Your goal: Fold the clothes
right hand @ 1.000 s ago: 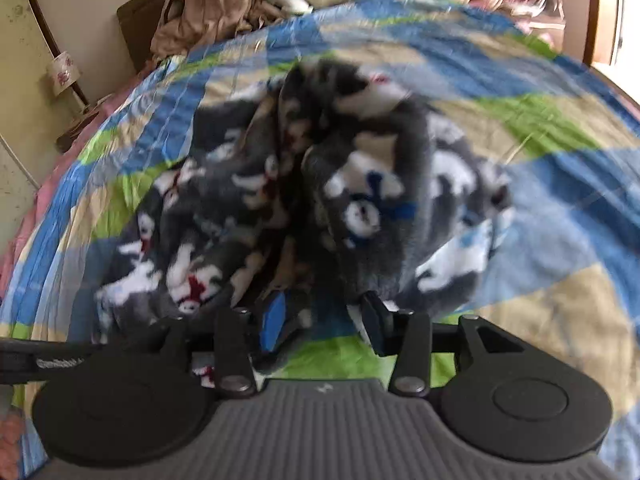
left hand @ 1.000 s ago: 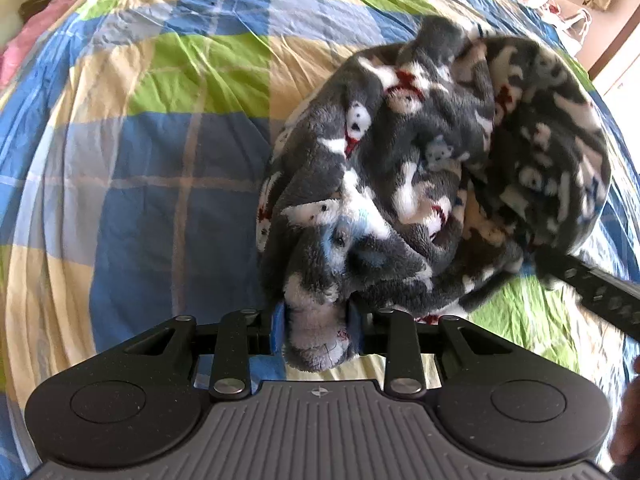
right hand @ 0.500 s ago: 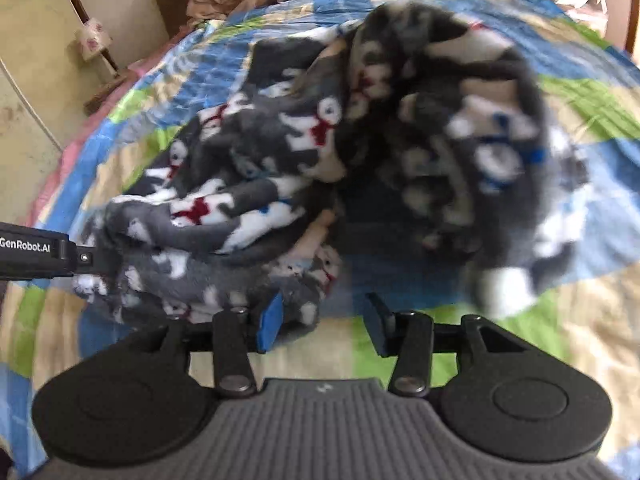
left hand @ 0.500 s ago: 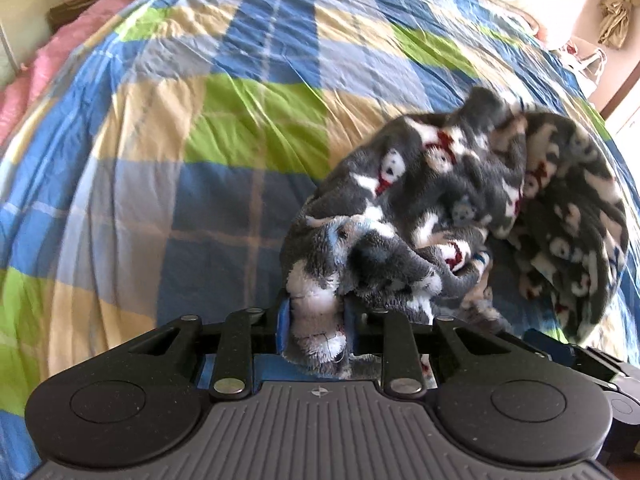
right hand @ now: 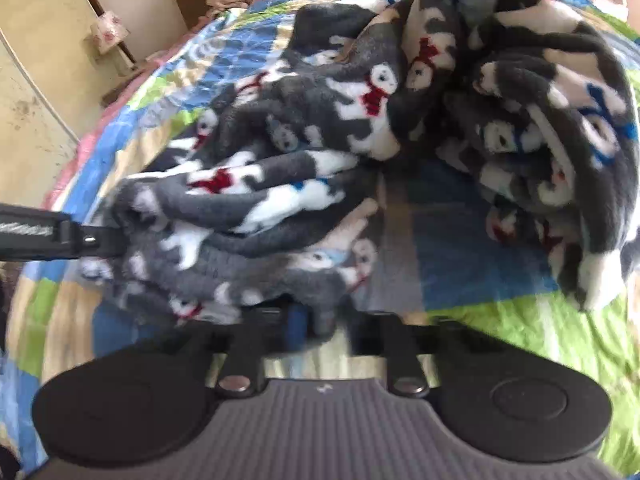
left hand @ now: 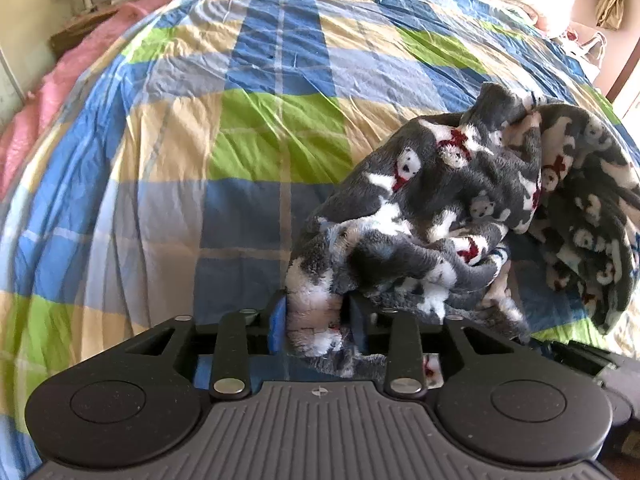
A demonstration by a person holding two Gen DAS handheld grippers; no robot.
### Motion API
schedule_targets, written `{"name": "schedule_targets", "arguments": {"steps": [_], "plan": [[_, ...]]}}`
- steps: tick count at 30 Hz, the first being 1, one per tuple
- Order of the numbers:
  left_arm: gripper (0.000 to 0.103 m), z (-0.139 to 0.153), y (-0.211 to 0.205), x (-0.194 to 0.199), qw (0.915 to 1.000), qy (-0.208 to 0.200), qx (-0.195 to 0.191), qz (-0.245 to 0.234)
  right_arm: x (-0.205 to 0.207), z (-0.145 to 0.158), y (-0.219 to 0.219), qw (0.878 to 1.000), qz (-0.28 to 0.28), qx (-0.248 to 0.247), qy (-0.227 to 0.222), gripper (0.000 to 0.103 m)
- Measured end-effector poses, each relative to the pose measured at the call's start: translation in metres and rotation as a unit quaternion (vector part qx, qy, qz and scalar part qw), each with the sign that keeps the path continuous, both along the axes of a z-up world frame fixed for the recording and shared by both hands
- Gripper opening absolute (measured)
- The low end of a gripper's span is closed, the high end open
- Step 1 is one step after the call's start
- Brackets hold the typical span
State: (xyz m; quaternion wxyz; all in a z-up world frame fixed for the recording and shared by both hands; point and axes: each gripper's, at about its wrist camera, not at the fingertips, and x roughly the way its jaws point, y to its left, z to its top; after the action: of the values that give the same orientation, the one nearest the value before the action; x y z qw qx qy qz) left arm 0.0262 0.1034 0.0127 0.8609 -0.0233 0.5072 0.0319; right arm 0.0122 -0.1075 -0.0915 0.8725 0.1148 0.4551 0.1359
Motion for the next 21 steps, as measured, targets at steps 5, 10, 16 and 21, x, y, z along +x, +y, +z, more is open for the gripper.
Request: {"name": "schedule_targets", "arguments": {"steps": [5, 10, 16, 21], "plan": [[0.045, 0.018, -0.009, -0.013, 0.9992, -0.022, 0.008, -0.033, -0.008, 0.023, -0.015, 0.999, -0.020, 0.015, -0.024, 0.010], [0.045, 0.040, -0.048, -0.034, 0.9875, -0.055, -0.009, -0.147, -0.011, 0.059, -0.033, 0.998, -0.020, 0.034, -0.051, 0.010], [0.045, 0.041, -0.091, -0.046, 0.9612, -0.099, 0.002, -0.258, -0.006, 0.092, -0.034, 0.996, 0.003, 0.037, -0.084, 0.009], [0.051, 0.043, -0.109, -0.049, 0.9418, -0.129, 0.011, -0.310, -0.008, 0.101, -0.038, 0.995, 0.006, 0.046, -0.087, 0.009]]}}
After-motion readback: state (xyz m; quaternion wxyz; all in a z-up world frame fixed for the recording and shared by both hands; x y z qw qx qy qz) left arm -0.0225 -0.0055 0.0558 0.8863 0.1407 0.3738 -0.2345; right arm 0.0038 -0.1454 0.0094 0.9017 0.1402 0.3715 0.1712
